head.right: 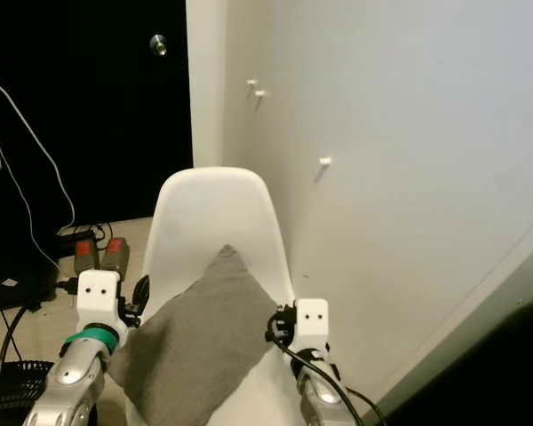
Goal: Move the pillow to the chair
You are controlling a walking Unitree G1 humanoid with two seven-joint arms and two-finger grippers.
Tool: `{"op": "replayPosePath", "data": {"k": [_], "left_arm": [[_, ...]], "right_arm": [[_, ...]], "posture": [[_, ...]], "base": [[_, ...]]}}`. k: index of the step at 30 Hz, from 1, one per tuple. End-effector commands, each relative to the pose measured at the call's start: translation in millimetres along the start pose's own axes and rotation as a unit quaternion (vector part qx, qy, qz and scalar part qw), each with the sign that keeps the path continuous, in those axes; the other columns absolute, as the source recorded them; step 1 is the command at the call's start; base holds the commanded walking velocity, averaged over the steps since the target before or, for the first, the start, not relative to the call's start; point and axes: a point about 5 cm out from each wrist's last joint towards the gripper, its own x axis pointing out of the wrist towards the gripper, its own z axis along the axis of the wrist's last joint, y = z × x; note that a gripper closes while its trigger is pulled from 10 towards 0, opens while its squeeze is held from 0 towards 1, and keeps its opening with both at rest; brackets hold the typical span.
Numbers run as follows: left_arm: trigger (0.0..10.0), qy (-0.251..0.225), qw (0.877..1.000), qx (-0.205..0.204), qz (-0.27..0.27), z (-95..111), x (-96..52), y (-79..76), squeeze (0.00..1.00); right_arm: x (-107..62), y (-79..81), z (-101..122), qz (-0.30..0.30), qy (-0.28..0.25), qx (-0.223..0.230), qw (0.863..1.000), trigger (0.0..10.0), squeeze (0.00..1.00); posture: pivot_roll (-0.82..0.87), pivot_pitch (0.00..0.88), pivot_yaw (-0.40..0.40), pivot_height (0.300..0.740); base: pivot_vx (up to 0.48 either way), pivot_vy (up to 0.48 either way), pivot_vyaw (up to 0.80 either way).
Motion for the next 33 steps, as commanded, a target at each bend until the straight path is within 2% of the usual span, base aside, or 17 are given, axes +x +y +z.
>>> {"op": "replayPosePath", "data": {"k": [1,15,20,22,24,33], "left_arm": [[10.0,0.011,1.000,0.005,-0.003,-3.8,-2.2,0.0,0.00],[10.0,0.015,1.000,-0.001,-0.008,-4.3,-2.0,-2.2,0.00],[10.0,0.008,0.999,0.025,-0.030,-2.3,-2.0,-7.3,0.00],[10.0,0.012,0.999,0.020,-0.030,-3.6,-2.6,-8.9,0.00],[10.0,0.018,1.000,-0.006,-0.023,-5.2,-3.0,-8.7,0.00],[10.0,0.019,1.000,0.001,-0.025,-4.2,-1.8,-7.9,0.00]], "right_arm": [[-1.2,0.9,-6.1,-0.005,0.014,0.007,1.000,10.0,0.00],[-4.9,0.9,-9.4,-0.011,0.017,0.012,1.000,10.0,0.00],[-4.5,1.8,-8.7,-0.011,0.016,0.013,1.000,10.0,0.00],[-4.7,2.2,-9.0,-0.011,0.017,0.013,1.000,10.0,0.00],[-5.1,2.1,-9.5,-0.011,0.018,0.013,1.000,10.0,0.00],[-4.8,0.9,-9.7,-0.011,0.020,0.012,1.000,10.0,0.00]], "posture": [[-0.03,0.010,0.003,0.740],[-0.03,0.017,0.011,0.740],[-0.03,0.019,0.011,0.740],[-0.03,0.019,0.011,0.740],[-0.03,0.018,0.012,0.740],[-0.03,0.017,0.008,0.740]], "base": [[0.000,0.000,0.00],[0.000,0.000,0.00],[0.000,-0.288,0.00],[0.000,-0.480,0.00],[0.000,0.000,0.00],[0.000,0.000,0.00]]}}
